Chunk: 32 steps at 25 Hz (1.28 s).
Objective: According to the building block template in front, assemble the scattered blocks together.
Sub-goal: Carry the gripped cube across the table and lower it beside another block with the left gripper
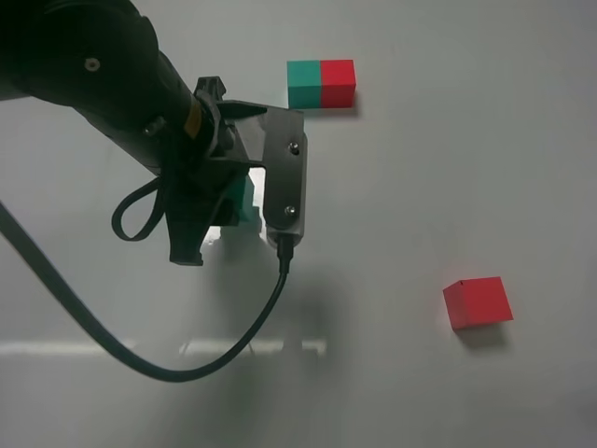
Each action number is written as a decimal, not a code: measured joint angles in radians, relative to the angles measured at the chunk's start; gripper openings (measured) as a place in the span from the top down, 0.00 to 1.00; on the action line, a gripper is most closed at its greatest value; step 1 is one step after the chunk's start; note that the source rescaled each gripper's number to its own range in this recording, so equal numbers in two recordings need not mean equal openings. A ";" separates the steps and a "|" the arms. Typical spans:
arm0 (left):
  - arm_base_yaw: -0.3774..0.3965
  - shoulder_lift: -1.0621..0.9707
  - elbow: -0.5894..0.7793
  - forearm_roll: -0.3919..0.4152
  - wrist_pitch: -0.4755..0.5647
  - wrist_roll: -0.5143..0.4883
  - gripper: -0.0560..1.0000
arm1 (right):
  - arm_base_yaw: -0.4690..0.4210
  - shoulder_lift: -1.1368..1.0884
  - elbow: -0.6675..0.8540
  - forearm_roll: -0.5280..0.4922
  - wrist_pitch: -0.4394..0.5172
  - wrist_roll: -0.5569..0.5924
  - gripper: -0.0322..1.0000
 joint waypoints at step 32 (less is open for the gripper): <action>0.049 0.038 -0.002 -0.023 -0.014 0.016 0.69 | 0.000 0.000 0.000 0.000 0.000 0.000 0.89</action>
